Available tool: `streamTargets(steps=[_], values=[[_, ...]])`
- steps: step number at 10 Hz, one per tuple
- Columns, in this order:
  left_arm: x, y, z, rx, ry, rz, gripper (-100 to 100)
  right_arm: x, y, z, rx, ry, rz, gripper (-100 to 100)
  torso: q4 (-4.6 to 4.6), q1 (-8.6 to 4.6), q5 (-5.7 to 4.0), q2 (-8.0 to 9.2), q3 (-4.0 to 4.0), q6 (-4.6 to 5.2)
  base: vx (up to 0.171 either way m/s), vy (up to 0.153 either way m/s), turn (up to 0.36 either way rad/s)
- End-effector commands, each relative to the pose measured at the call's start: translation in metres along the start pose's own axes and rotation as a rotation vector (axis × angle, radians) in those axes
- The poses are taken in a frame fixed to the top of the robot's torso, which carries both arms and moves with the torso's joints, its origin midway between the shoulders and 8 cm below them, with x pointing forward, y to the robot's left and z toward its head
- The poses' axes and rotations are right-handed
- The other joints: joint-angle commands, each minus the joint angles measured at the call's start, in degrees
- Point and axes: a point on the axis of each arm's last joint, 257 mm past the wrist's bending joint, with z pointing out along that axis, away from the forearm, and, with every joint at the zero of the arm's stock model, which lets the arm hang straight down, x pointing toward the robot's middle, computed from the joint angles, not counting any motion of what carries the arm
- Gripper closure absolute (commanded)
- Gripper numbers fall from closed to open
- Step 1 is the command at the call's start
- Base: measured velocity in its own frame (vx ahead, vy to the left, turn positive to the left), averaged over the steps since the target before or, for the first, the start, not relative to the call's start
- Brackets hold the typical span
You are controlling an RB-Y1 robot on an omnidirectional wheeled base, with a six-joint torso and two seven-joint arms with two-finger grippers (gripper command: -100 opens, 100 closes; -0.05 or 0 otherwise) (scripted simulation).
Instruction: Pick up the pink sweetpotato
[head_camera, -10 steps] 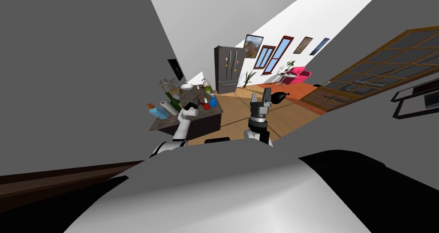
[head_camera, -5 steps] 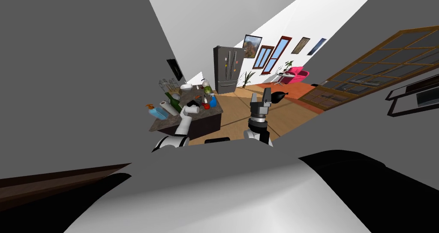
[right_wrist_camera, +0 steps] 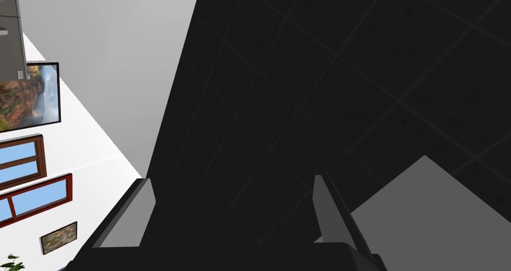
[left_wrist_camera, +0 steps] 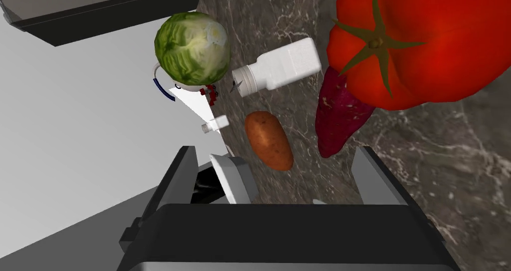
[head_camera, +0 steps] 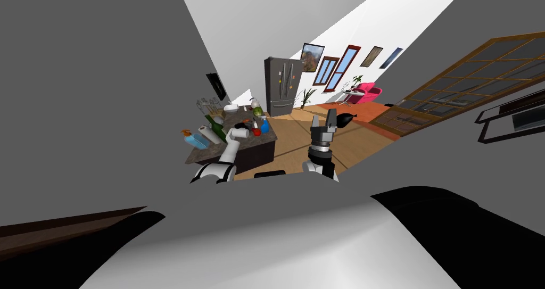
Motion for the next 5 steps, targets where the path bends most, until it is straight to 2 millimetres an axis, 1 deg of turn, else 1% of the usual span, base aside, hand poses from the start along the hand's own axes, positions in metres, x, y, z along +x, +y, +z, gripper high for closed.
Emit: streamTargets(steps=[1,2,5], values=[[0.007,0.007,0.005,-0.058,0.013,0.012,-100,0.000,0.000,0.000,0.000,0.000,0.000,0,0.00,0.00,0.00,0.00,0.00,0.00,0.011,0.029,-0.022],[0.008,0.014,0.005,-0.086,0.016,0.012,-100,0.000,0.000,0.000,0.000,0.000,0.000,0,0.00,0.02,0.00,-0.01,-0.01,0.00,0.016,0.024,-0.018],[0.013,0.025,0.007,-0.160,0.028,0.025,-100,0.000,0.000,0.000,0.000,0.000,0.000,0,0.00,-0.02,-0.01,-0.03,-0.01,0.00,0.014,0.015,-0.014]])
